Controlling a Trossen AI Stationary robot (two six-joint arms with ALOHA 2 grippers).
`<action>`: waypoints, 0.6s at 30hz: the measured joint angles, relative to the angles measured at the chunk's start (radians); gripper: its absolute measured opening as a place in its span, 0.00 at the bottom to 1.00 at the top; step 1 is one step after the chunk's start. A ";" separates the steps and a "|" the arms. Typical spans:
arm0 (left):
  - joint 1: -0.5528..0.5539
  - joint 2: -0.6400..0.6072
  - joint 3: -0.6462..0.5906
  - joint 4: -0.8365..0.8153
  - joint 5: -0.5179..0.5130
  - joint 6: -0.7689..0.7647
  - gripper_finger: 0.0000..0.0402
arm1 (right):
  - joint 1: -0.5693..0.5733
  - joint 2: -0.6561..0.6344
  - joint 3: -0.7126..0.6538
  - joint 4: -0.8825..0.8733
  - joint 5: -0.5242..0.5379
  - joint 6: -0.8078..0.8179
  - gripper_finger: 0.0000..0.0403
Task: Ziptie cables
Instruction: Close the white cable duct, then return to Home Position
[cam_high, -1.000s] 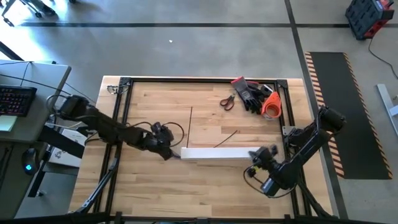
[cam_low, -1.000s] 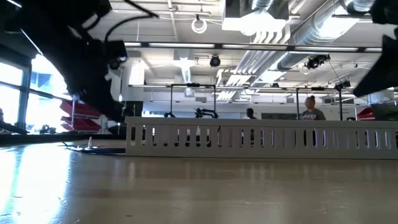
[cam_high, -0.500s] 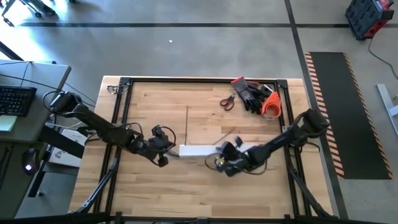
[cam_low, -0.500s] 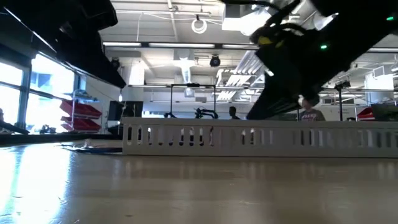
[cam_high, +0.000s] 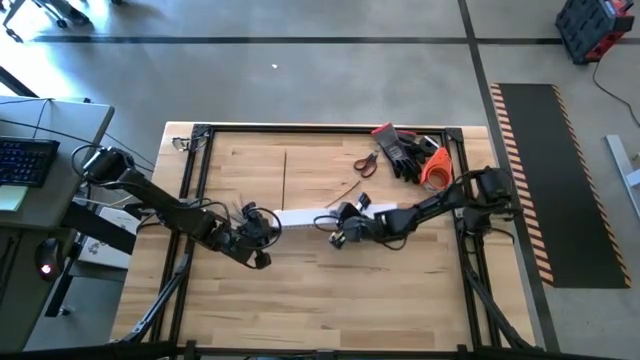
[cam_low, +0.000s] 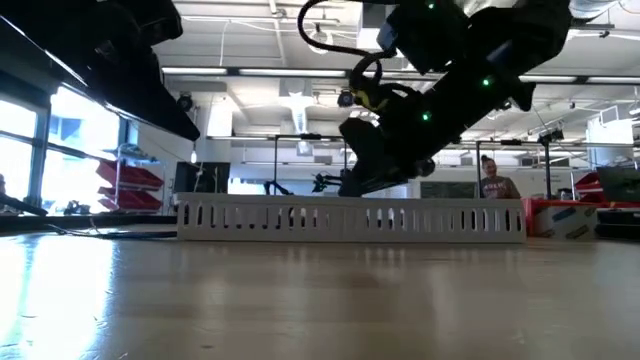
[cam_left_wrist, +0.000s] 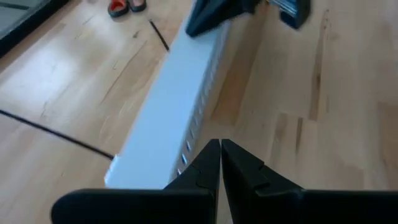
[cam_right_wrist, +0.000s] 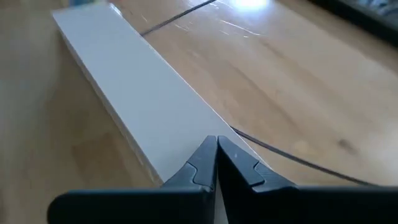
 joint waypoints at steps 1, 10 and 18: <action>0.001 -0.018 0.000 -0.017 0.013 0.000 0.00 | -0.009 -0.018 -0.003 -0.006 -0.014 -0.038 0.00; -0.001 -0.360 0.000 -0.324 -0.039 -0.046 0.00 | -0.050 -0.373 -0.001 -0.374 -0.084 -0.171 0.00; -0.036 -0.686 -0.025 -0.411 -0.104 -0.014 0.00 | 0.059 -0.764 -0.142 -0.512 -0.436 -0.185 0.00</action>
